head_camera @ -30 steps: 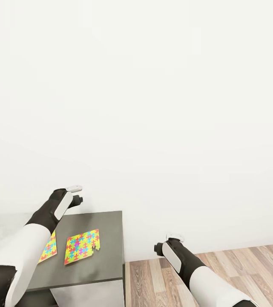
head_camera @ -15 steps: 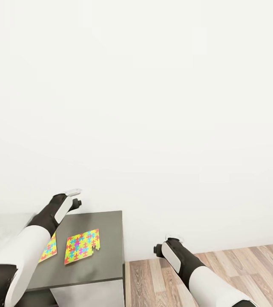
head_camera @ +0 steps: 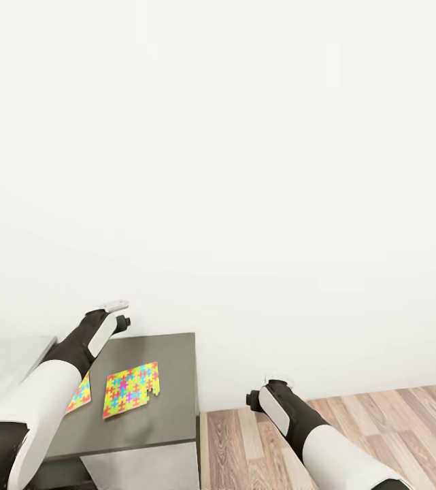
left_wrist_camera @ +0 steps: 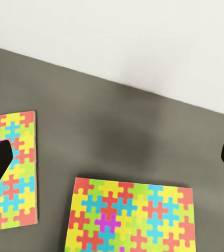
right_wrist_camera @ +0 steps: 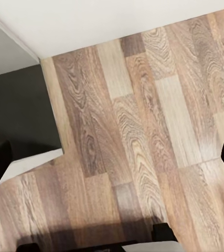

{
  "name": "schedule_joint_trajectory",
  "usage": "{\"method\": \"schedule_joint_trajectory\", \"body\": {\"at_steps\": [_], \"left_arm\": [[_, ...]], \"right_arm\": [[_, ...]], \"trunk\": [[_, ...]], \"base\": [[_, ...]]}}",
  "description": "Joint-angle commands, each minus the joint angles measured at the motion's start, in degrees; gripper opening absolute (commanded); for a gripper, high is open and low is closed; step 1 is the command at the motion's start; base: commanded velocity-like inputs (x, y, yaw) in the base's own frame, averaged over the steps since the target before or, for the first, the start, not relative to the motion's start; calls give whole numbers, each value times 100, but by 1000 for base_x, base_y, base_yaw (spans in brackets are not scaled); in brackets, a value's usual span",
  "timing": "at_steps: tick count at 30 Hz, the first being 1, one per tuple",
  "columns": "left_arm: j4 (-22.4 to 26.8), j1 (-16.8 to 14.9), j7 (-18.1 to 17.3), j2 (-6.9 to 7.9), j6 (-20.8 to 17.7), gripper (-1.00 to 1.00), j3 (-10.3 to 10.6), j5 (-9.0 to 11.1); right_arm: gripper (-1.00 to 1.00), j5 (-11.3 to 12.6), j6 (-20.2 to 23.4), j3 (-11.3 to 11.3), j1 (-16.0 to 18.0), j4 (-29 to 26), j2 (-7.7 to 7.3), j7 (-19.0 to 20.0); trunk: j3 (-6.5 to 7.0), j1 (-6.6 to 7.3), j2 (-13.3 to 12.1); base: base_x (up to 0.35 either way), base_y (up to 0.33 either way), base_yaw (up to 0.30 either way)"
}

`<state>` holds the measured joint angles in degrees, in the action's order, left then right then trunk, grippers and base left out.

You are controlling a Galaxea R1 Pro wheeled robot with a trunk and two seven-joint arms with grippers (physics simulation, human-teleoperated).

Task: Put all the toys in the child's room - the three board games (two on the bed and one on the table), the two jigsaw puzzles on the table, and the tennis ball on the table - inside the toy box on the table in the child's room.

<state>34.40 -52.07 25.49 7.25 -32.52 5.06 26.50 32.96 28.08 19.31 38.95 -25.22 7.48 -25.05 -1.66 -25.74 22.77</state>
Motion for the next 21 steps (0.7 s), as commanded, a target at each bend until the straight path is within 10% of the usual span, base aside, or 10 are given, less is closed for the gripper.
{"method": "schedule_joint_trajectory", "body": {"at_steps": [1, 21], "left_arm": [[8, -5, 53, 8, 0, 100, 48, 61], [5, -5, 53, 10, 79, 100, 68, 59]], "right_arm": [[100, 60, 18, 47, 7, -9, -6, -52], [100, 36, 49, 43, 5, -9, -26, -43]], "trunk": [[-24, -4, 15], [-212, -4, 15]], "base": [[0, 0, 0], [0, 0, 0]]}}
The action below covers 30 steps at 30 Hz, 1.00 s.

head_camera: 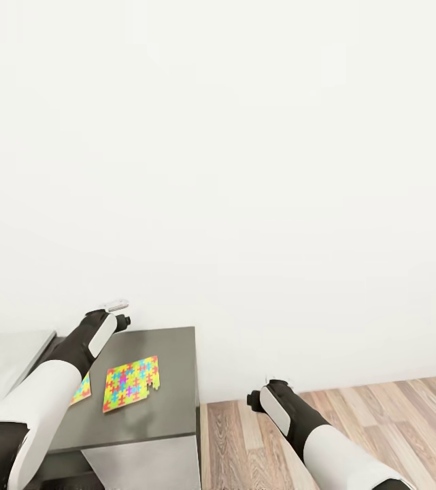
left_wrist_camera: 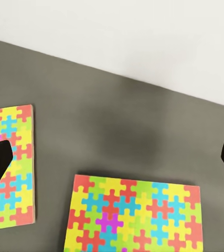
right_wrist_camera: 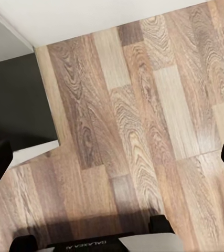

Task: Put all the toys in the child's room - the three board games (two on the bed and one on the table), the two jigsaw puzzles on the table, and the tennis ball on the table - inside the toy box on the table in the child's room.

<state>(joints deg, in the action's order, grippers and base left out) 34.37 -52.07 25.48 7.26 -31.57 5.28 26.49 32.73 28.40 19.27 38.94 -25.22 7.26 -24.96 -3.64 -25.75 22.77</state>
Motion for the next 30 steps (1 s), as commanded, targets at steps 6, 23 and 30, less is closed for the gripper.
{"method": "schedule_joint_trajectory", "body": {"at_steps": [6, 23, 30], "left_arm": [[8, -5, 36, 11, 32, 100, 51, 58], [10, -5, 33, 5, 61, 100, 52, 58], [9, -5, 28, 5, 67, 100, 52, 64]], "right_arm": [[100, 59, 17, 38, 8, -9, -11, -45], [100, 58, 10, 44, 8, -5, 1, -44], [100, 58, 8, 49, 8, -2, 2, -44]], "trunk": [[-70, -4, 14], [-230, -4, 14], [-296, -4, 14]], "base": [[0, 0, 0], [0, 0, 0], [0, 0, 0]]}}
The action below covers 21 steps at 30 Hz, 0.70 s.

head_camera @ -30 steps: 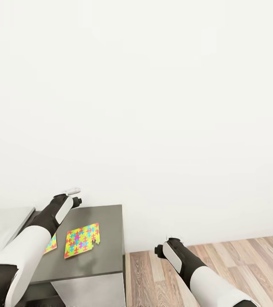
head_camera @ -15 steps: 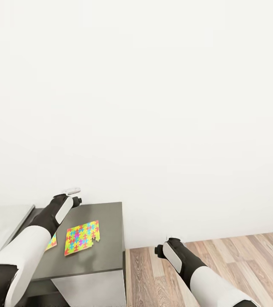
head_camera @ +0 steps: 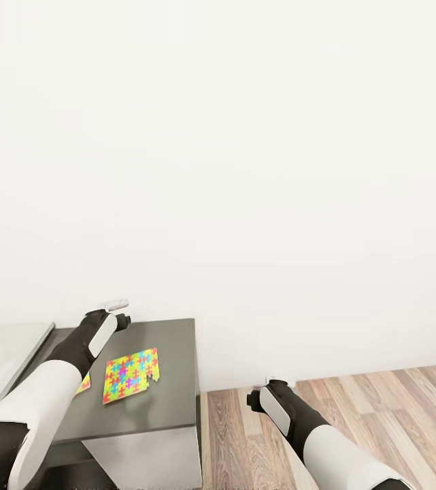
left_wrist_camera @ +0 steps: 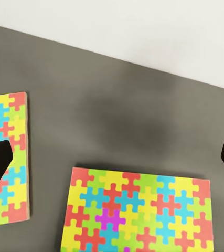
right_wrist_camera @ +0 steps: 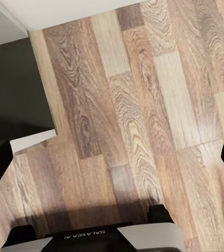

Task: Put all the toys in the child's room - the three board games (two on the bed and one on the table), the two jigsaw puzzles on the table, and the tennis ball on the table - inside the toy box on the table in the child's room.

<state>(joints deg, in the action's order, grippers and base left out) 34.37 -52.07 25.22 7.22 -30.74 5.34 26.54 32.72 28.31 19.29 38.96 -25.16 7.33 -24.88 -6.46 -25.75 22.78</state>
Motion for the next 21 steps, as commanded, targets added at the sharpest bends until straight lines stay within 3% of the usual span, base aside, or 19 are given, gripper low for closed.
{"method": "schedule_joint_trajectory", "body": {"at_steps": [1, 10, 21], "left_arm": [[9, -5, 54, 9, -15, 100, 46, 60], [2, -5, 47, 15, 348, 100, 89, 59], [0, -5, 18, 33, 415, 100, 237, 73]], "right_arm": [[100, 59, 17, 46, 6, -8, -5, -52], [100, 59, 17, 48, 4, -7, -4, -52], [100, 51, 11, 48, 4, -1, -4, -52]], "trunk": [[-23, -4, 14], [-107, -4, 14], [-211, -4, 14]], "base": [[0, 0, 0], [0, 0, 0], [0, 0, 0]]}}
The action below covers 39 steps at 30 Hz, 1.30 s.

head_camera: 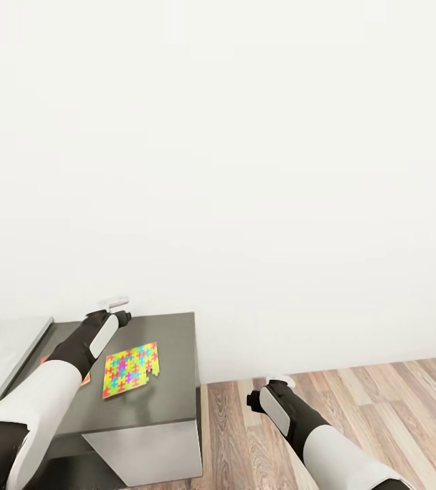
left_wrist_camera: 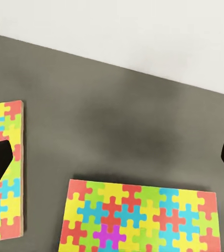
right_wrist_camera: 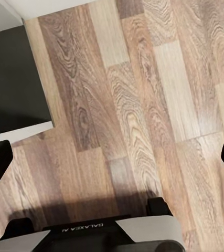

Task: Put all the toys in the child's room - the three board games (two on the bed and one on the table), the two jigsaw puzzles on the table, and the tennis ball on the table - inside the toy box on the table in the child's room.

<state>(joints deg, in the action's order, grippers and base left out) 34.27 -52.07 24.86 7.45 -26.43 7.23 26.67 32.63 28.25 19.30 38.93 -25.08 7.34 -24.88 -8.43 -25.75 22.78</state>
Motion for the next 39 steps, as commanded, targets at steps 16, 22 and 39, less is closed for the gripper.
{"method": "schedule_joint_trajectory", "body": {"at_steps": [16, 22, 39], "left_arm": [[1, -5, -1052, 62, -88, 100, 42, 75], [1, -5, -1075, 119, -90, 100, 7, 64], [1, -5, -1023, 307, -890, 100, -44, 84]], "right_arm": [[100, 59, 14, 47, 6, -6, 4, -52], [100, 59, 14, 47, 7, -6, -3, -52], [100, 59, 14, 47, 6, -6, 5, -52]], "trunk": [[-163, -3, 13], [-220, -3, 13], [-379, -3, 13]], "base": [[0, 0, 0], [0, 0, 0], [0, 0, 0]]}}
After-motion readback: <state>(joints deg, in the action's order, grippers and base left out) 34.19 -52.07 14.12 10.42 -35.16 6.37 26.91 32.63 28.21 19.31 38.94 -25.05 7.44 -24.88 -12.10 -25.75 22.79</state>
